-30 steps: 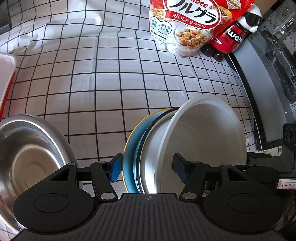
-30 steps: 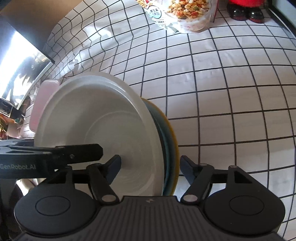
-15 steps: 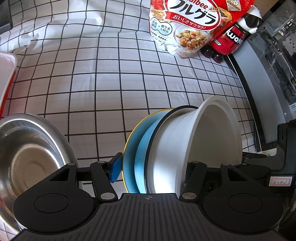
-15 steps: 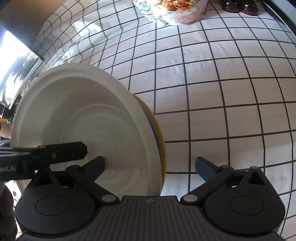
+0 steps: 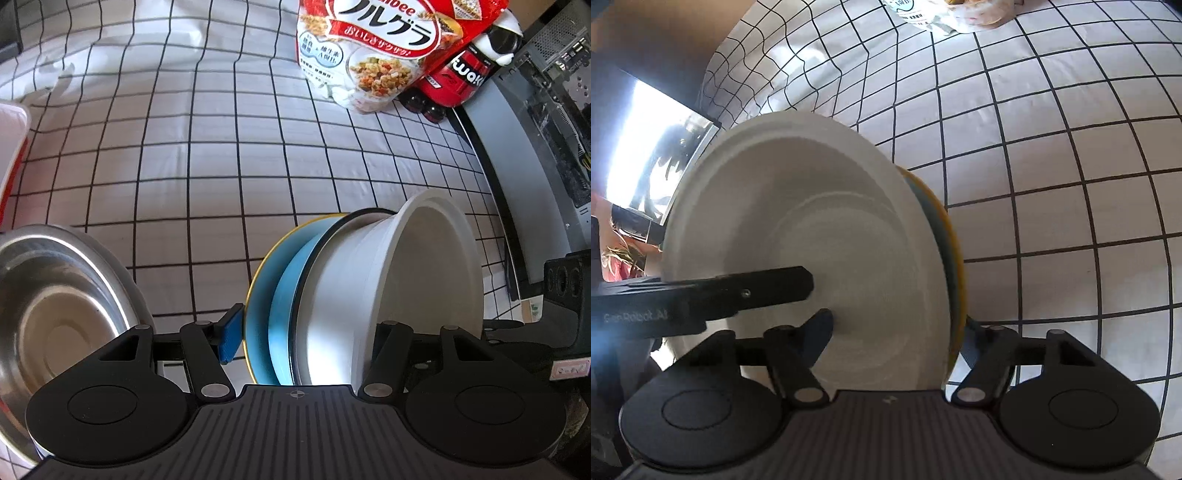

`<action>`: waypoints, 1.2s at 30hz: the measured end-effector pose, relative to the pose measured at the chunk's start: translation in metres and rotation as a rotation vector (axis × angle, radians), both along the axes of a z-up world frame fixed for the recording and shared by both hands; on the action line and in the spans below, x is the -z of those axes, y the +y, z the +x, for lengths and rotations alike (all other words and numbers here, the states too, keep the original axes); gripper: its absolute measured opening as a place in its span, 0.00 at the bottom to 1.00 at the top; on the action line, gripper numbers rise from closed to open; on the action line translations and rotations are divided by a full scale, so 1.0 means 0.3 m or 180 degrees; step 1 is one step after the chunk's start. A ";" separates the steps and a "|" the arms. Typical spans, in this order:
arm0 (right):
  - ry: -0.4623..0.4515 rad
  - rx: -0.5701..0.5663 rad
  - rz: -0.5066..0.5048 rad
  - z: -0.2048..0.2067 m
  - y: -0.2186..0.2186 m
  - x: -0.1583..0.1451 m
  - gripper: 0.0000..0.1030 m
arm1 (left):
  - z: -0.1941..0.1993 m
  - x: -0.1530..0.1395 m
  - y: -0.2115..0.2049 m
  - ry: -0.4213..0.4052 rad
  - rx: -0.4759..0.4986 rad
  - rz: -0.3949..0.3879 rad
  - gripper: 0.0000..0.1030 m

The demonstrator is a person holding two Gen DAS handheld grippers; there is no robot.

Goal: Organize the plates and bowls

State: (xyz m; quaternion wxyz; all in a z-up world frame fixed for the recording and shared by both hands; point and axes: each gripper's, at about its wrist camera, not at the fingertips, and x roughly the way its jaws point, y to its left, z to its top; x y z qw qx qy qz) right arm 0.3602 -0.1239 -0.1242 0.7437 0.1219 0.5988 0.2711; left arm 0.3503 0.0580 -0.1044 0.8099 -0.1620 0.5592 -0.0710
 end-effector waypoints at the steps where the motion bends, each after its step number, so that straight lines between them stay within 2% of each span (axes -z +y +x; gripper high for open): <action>1: -0.0017 -0.0014 -0.0017 -0.005 0.005 -0.006 0.64 | 0.002 0.009 0.000 0.0048 0.0001 -0.0030 0.62; 7: -0.0027 0.0019 -0.0127 -0.019 0.023 -0.017 0.65 | -0.002 0.029 0.006 0.0117 -0.0034 -0.0143 0.64; 20: -0.0011 0.0054 -0.0262 -0.024 0.047 -0.035 0.65 | 0.012 0.034 -0.014 0.0261 -0.0054 0.0036 0.64; 28: 0.0011 -0.0027 -0.0312 -0.024 0.056 -0.045 0.65 | -0.006 0.036 -0.002 0.0293 -0.0106 -0.0038 0.64; 36: 0.0008 -0.0048 -0.0304 -0.020 0.055 -0.074 0.65 | -0.016 0.007 0.002 0.0221 -0.0144 -0.0091 0.64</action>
